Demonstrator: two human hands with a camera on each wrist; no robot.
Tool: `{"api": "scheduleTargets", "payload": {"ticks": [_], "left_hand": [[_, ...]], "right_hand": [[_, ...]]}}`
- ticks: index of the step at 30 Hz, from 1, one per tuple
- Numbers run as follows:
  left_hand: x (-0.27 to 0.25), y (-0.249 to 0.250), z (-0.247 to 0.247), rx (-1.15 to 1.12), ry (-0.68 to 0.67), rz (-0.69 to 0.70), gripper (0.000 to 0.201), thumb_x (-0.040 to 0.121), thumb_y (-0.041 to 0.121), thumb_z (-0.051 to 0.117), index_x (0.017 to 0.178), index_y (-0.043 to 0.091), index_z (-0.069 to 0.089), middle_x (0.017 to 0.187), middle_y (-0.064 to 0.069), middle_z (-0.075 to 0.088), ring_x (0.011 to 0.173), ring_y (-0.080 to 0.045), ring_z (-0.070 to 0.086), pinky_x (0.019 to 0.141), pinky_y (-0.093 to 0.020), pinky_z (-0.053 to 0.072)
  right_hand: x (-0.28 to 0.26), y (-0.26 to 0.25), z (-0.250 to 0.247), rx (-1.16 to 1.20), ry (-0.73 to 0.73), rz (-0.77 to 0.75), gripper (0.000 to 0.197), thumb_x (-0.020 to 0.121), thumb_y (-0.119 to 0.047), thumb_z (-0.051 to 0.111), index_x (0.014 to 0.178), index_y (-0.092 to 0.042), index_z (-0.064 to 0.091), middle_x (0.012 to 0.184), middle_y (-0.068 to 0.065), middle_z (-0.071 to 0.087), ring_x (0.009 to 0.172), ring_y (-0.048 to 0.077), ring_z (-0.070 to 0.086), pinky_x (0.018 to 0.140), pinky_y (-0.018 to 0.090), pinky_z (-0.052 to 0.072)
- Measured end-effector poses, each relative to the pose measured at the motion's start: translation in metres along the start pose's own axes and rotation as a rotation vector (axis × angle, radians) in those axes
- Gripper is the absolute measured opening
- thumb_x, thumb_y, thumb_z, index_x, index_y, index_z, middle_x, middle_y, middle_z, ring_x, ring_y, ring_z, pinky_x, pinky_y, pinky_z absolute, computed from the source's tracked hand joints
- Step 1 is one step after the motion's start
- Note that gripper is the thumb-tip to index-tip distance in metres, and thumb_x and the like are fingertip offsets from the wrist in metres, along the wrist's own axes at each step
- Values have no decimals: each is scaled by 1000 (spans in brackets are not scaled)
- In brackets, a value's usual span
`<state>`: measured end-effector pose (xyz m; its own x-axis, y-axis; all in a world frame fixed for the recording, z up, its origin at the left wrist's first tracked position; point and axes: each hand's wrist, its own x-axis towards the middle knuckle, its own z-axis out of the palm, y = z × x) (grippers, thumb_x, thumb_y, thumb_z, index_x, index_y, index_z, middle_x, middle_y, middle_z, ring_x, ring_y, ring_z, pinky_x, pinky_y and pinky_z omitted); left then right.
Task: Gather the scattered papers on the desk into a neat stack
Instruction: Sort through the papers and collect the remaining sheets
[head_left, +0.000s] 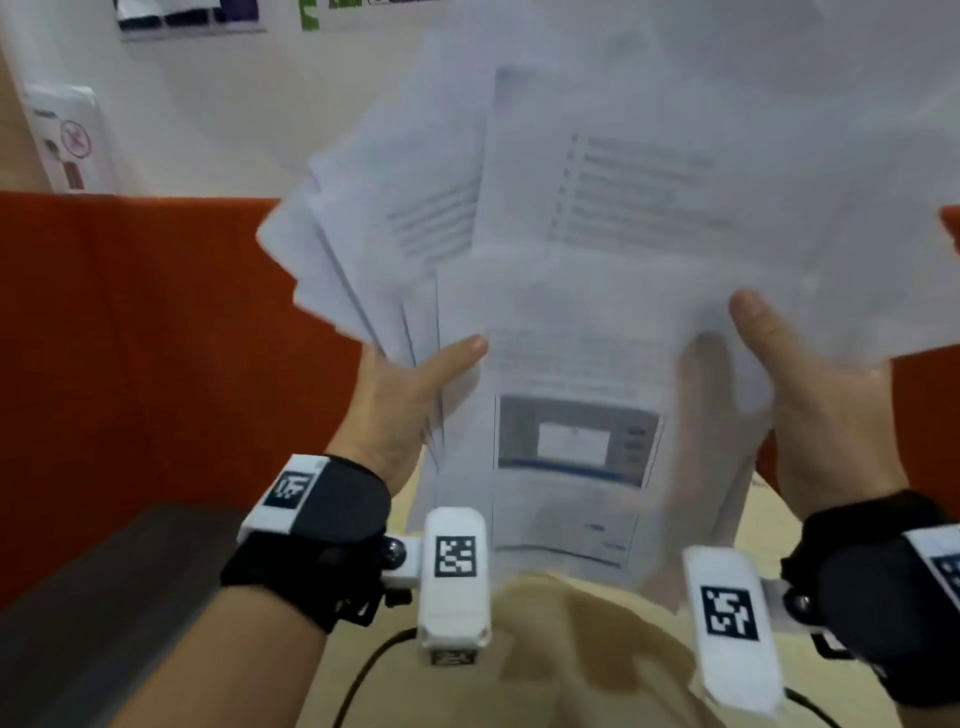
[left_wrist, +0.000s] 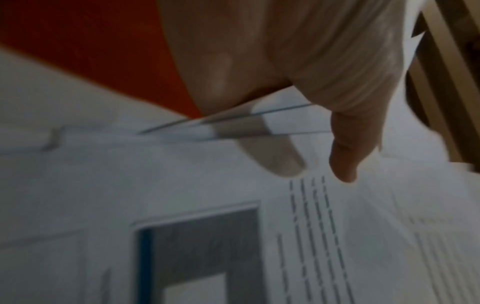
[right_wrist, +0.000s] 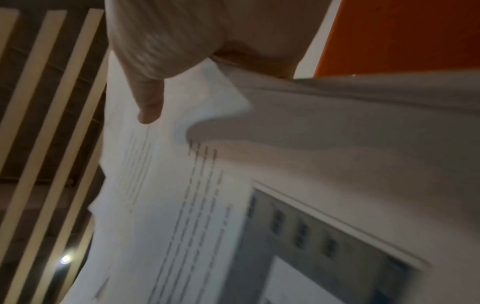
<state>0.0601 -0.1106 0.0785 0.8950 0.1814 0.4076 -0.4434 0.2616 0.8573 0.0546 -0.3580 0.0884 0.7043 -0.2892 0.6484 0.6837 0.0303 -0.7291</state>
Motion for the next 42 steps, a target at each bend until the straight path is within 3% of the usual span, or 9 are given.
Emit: {"api": "scheduleTargets", "payload": {"ticks": [2,5,12,16,19,22,25,38,42], "left_hand": [[-1,-4,-5,63,10,-61,97,56,34,91,134,-3,46,126,-15,67,117,-27,65,102,-43,49],[-2,-14,-4,102,49,-38,57,68,15,84,118,-2,61,107,-11,76,102,-24,73,90,-36,57],[-5,-22,-3,88,85,-80,77,55,29,92,120,1,61,110,-12,75,105,-26,71,95,-42,54],[-5,-24,-8,20,2,-149,68,59,17,89,119,0,63,114,-14,74,111,-28,68,106,-45,45],[-8,-29,-12,26,-8,-162,70,57,23,87,118,-2,65,115,-15,73,113,-28,68,108,-45,45],[-14,-34,-11,56,-49,-195,77,64,17,84,134,7,54,123,-8,70,117,-24,66,105,-42,48],[-13,-35,-12,73,-19,-190,78,56,32,91,125,6,62,117,-4,73,115,-19,66,111,-43,41],[-23,-42,-11,141,10,-158,59,70,15,84,125,15,63,116,1,74,111,-18,68,104,-41,48],[-23,-40,-7,159,-54,-169,54,73,9,81,124,14,63,114,1,75,107,-15,70,94,-29,55]], "right_hand": [[-4,5,-3,0,-47,72,41,73,-44,72,108,-25,64,88,-23,75,84,-9,69,73,15,56],[-12,9,-3,11,-90,135,28,71,-40,70,95,-25,67,77,-23,74,72,-7,70,58,13,52],[-4,13,-2,14,24,181,93,46,-64,83,121,-13,63,114,3,71,99,20,71,81,36,58],[-4,8,-1,71,-33,216,63,57,-56,77,106,-17,69,96,-5,76,84,8,73,67,25,58],[-8,15,-4,105,89,260,105,44,-73,78,129,-16,57,116,1,71,100,18,71,84,39,56],[-15,18,-1,149,62,249,88,48,-80,69,116,-25,67,113,-2,74,102,17,71,89,42,53],[-11,20,-2,130,126,277,118,40,-93,61,134,-22,54,129,8,65,116,28,63,100,52,47],[12,3,-15,85,-67,128,83,67,-84,55,133,-34,58,134,-3,64,125,22,58,105,51,40],[14,-5,-11,14,-138,121,87,64,-85,56,119,-18,66,126,21,64,116,47,58,104,63,39]]}}
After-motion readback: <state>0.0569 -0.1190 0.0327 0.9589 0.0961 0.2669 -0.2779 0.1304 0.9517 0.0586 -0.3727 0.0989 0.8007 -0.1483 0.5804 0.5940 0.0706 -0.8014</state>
